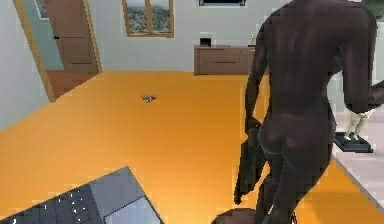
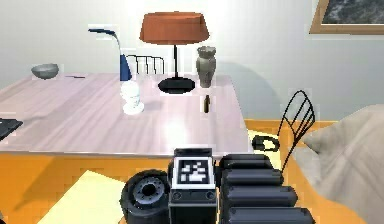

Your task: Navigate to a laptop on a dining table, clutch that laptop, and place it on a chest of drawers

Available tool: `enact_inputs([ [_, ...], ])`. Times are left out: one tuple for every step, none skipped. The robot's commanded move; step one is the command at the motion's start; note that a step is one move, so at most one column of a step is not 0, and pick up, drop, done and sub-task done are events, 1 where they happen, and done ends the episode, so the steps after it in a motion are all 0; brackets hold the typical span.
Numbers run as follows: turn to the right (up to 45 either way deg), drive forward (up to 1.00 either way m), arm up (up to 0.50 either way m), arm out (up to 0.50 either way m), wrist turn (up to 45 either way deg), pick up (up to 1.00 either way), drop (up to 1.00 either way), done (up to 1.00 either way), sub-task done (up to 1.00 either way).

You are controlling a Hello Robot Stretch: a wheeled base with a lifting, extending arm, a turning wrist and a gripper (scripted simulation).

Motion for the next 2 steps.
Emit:
enact_inputs([
  [-45.0, 0.0, 0.0, 0.0, 0.0, 0.0, 0.0, 0.0, 0.0],
  [-15.0, 0.0, 0.0, 0.0, 0.0, 0.0, 0.0, 0.0, 0.0],
])
